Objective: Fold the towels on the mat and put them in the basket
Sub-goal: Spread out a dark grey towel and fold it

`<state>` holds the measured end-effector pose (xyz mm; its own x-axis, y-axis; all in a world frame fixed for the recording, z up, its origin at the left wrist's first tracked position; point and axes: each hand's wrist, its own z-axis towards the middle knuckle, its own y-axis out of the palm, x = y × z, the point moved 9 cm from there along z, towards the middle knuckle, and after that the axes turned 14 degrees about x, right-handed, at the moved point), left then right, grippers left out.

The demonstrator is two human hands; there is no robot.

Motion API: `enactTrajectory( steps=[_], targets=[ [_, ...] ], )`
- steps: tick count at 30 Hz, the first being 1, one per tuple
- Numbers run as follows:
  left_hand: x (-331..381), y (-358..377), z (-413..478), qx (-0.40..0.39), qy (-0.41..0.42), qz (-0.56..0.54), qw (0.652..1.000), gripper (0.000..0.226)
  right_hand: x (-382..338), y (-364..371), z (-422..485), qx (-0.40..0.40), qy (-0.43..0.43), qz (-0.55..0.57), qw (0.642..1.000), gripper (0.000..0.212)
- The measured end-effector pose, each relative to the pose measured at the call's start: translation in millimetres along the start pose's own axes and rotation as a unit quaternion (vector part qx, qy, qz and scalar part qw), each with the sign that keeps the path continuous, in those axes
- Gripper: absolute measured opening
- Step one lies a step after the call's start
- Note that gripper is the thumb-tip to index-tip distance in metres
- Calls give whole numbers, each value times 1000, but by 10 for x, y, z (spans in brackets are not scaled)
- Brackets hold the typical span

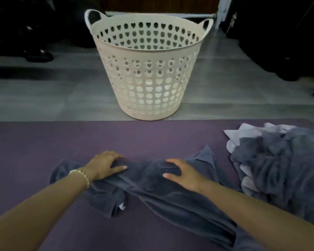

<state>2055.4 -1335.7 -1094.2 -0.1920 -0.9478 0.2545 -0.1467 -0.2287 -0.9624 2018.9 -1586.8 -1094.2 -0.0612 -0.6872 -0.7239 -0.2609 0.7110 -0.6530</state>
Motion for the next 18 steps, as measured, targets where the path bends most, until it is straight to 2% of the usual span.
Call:
enactTrajectory(
  steps=[3,7,9,10,13,14,16,18],
  targets=[
    [-436,-60,-271,-10,-50,9,999,63,-437,524,259,-40,-20,12,999,67],
    [-818,44,-582,-7,-142,-131,981,73,-823,1138,370,-87,-22,45,995,75],
    [-835,89,-664,15,-155,-188,970,84,-946,1327,406,-84,-29,32,996,75],
    [-797,125,-697,23,-151,-207,966,83,-995,1395,418,-83,-39,14,996,70],
    [-533,215,-826,-7,-133,-245,960,45,-1031,1465,425,-83,-60,-23,994,52],
    [-500,215,-859,-9,-135,-260,956,42,-973,1457,401,-92,-55,-23,994,52],
    [-627,126,-902,41,-158,-272,948,65,-797,1447,288,-131,-37,-24,990,62],
    [-794,87,-952,60,-142,-225,962,92,-645,1455,173,-156,-42,-46,986,74]
  ],
)
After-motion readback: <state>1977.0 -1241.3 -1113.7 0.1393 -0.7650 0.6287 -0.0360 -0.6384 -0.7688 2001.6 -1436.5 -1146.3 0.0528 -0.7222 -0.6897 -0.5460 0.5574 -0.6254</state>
